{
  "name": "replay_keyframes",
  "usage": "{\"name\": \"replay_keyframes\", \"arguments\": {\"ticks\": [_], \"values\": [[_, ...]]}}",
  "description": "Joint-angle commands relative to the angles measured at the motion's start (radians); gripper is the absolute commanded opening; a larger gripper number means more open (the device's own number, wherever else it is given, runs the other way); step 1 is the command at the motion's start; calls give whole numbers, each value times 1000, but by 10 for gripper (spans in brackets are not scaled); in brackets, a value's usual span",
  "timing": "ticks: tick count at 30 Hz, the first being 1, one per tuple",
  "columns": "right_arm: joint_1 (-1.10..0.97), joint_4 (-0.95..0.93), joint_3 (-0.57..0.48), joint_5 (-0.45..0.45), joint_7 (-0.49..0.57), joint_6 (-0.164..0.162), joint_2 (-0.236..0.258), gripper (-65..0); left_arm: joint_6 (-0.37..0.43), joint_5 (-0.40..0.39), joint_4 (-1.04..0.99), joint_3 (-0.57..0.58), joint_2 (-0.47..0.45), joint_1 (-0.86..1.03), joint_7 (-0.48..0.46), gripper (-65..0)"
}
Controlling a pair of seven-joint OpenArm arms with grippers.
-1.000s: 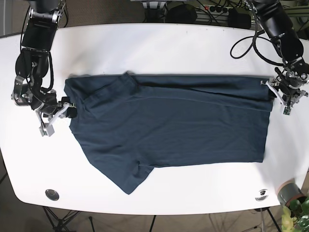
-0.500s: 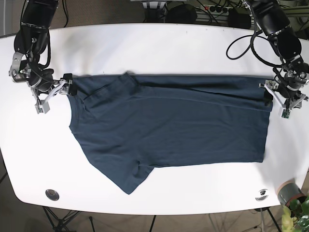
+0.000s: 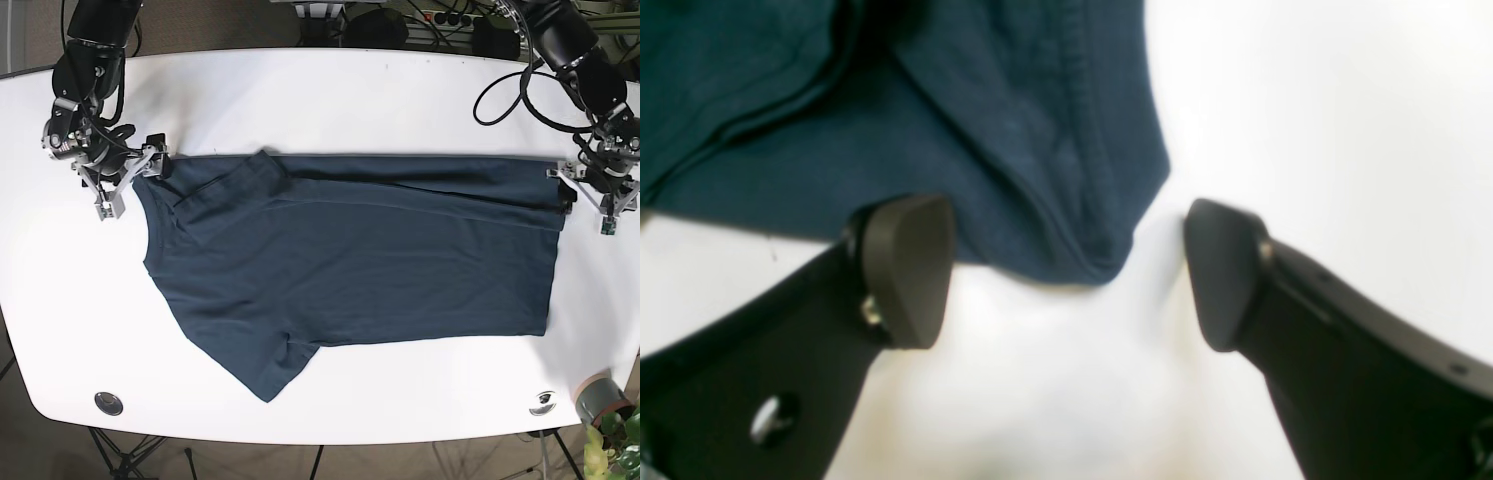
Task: Fold the T-shirt properly
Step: 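Adjust both grippers' grip on the navy shirt's edge, then pull the held edge with both grippers away from the shirt body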
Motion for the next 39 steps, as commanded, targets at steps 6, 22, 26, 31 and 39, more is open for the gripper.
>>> {"name": "replay_keyframes", "arguments": {"ticks": [6,22,26,31,39], "values": [[11,-31,5,0,37,2,6,-192,5,-3,0,-10,5,36,-85,-247],[9,-32,5,-1,40,2,-13,-301,5,-6,-170,-22,12,50,-138,-247],[9,-32,5,-1,40,2,-13,-301,5,-6,-222,-19,11,47,-138,-258],[12,-32,5,-1,43,2,-13,-384,5,-3,-248,-19,11,47,-138,-488],[8,-32,5,-1,40,1,-14,-571,5,-5,-191,-24,11,76,-135,-613]]}}
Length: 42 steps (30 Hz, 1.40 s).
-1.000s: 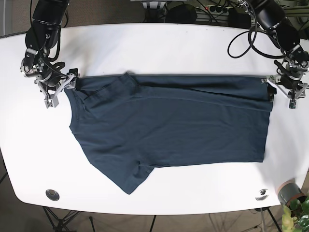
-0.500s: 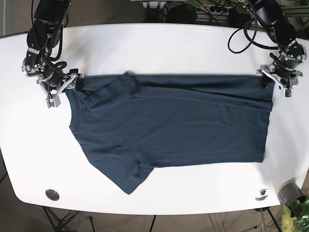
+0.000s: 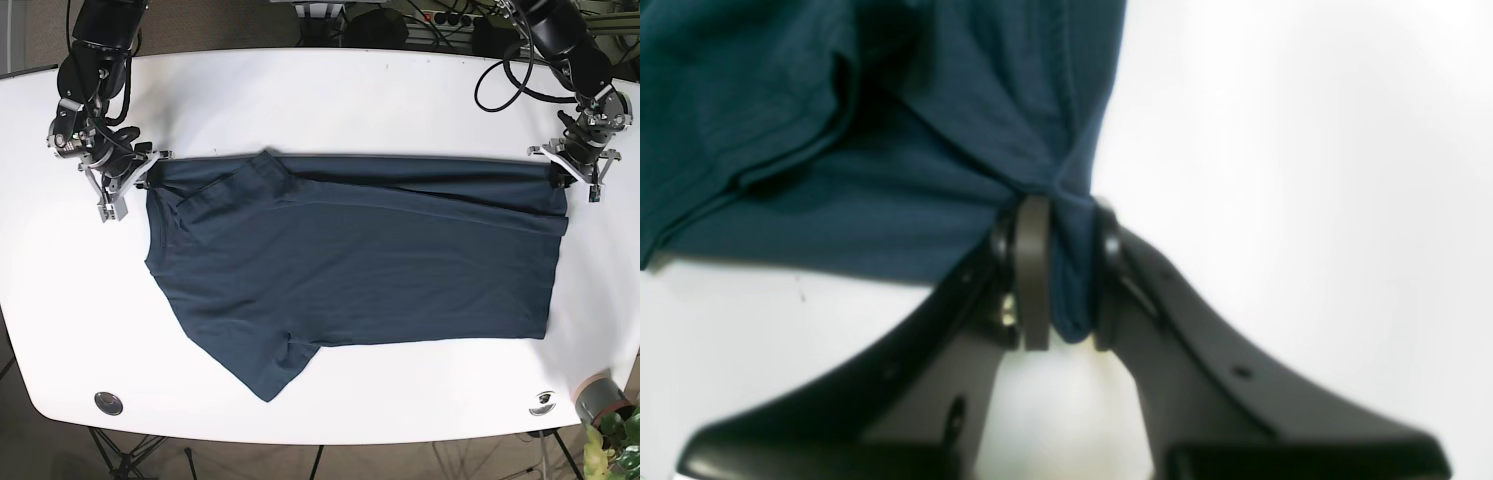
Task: Fold the T-shirt properly
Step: 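Pull the held edge with both grippers away from the shirt body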
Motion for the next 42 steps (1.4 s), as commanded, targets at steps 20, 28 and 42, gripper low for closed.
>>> {"name": "replay_keyframes", "arguments": {"ticks": [20,28,42], "values": [[-371,291,86,2,-23,2,7,-580,9,31,336,-91,41,298,32,-614],[-461,334,119,2,-23,4,-50,-571,9,32,382,-93,65,380,32,-606],[-454,386,123,2,-23,2,-52,-57,9,32,412,-85,27,312,164,-293]]}}
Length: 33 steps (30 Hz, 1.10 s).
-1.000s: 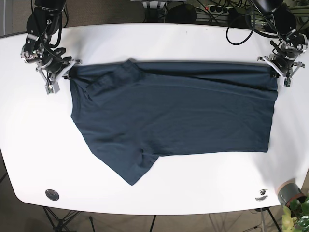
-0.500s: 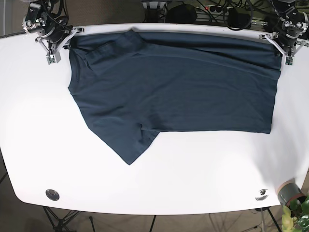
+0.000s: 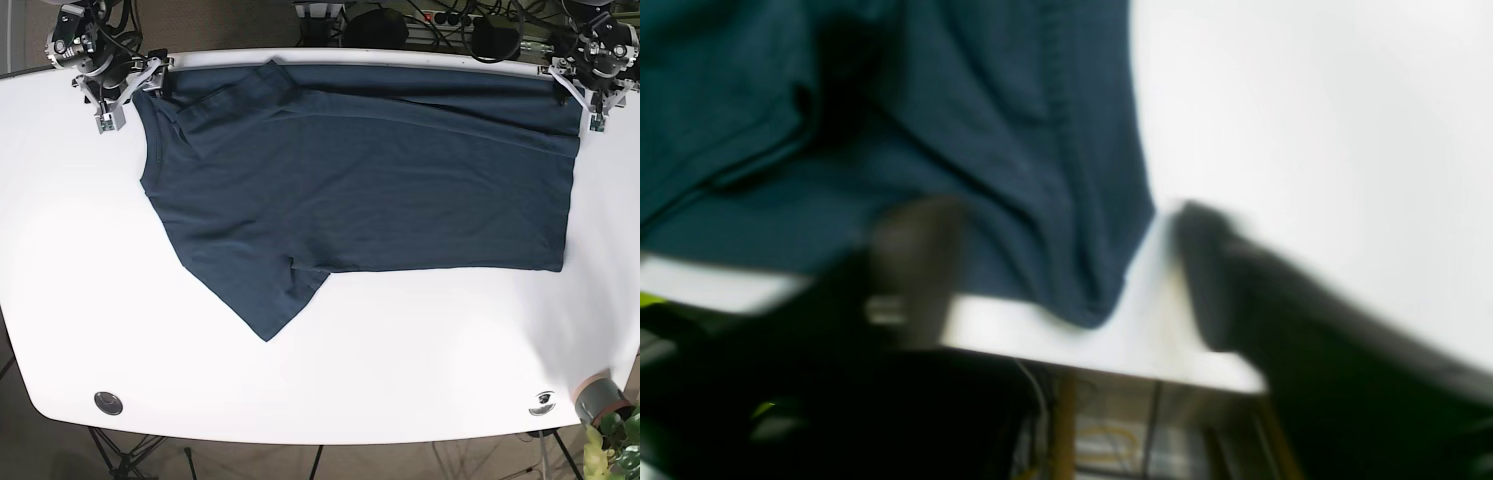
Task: Fold the T-shirt properly
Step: 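Pull the held edge with both grippers away from the shirt body, then open both grippers and move them to the shirt's hem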
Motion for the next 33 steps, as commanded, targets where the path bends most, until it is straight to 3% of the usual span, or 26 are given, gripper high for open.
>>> {"name": "replay_keyframes", "arguments": {"ticks": [1,9,19,29,33], "values": [[-2,53,8,-1,-6,-2,9,-33,6,-14,33,-2,-41,-38,-4,-297],[90,80,8,-12,-6,-4,-9,-24,6,-14,30,81,-108,-143,6,-299],[288,0,-1,-12,-6,-5,-11,-24,6,-6,-102,207,-111,-378,0,-299],[530,-236,-4,-14,-6,-7,9,-24,6,-5,-286,303,-133,-576,-4,-300],[624,-360,-6,-14,-1,-5,35,-24,6,-5,-323,358,-130,-604,-67,-300]]}}
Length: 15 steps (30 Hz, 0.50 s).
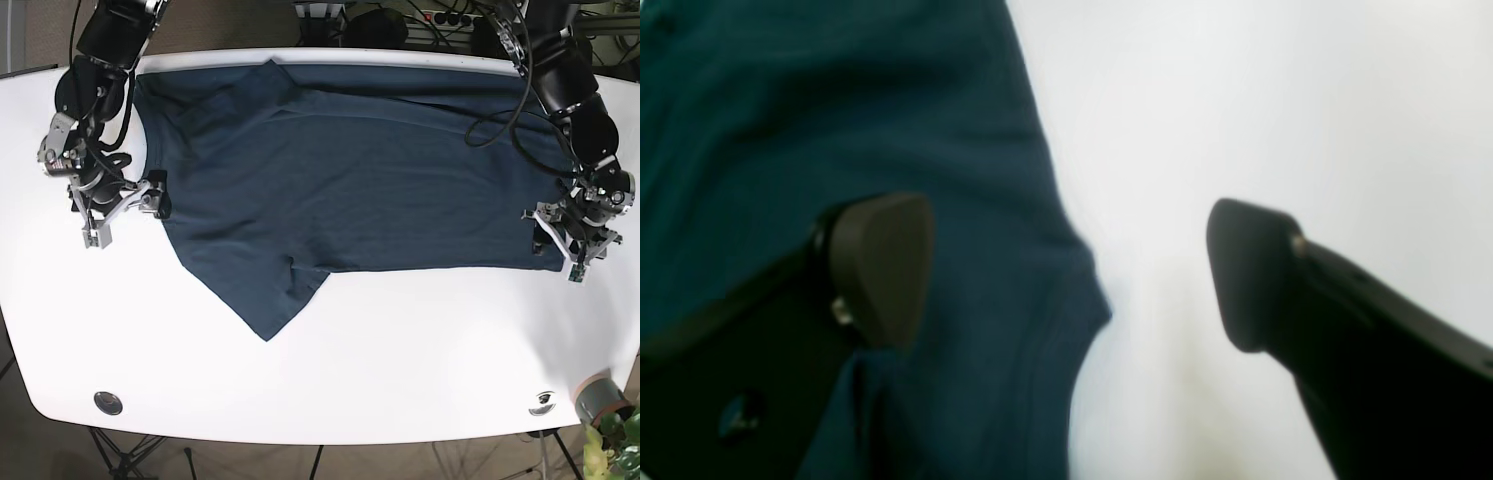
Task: Fold the T-shirt properly
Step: 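Open both grippers and move them to the shirt's hem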
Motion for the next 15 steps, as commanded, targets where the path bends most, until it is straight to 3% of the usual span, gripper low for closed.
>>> {"name": "replay_keyframes", "arguments": {"ticks": [1,6,9,15], "values": [[69,-48,4,13,21,2,29,-24,-1,-11,-1,23,-10,-21,-62,-300],[180,-175,-34,11,29,5,62,-24,-1,-9,-7,47,-4,-18,-142,-299],[233,-253,-120,11,63,2,92,-24,25,-11,-5,70,16,-18,-148,-299],[347,-427,-246,11,145,0,105,-24,62,-11,7,73,30,-16,-147,-299]]}}
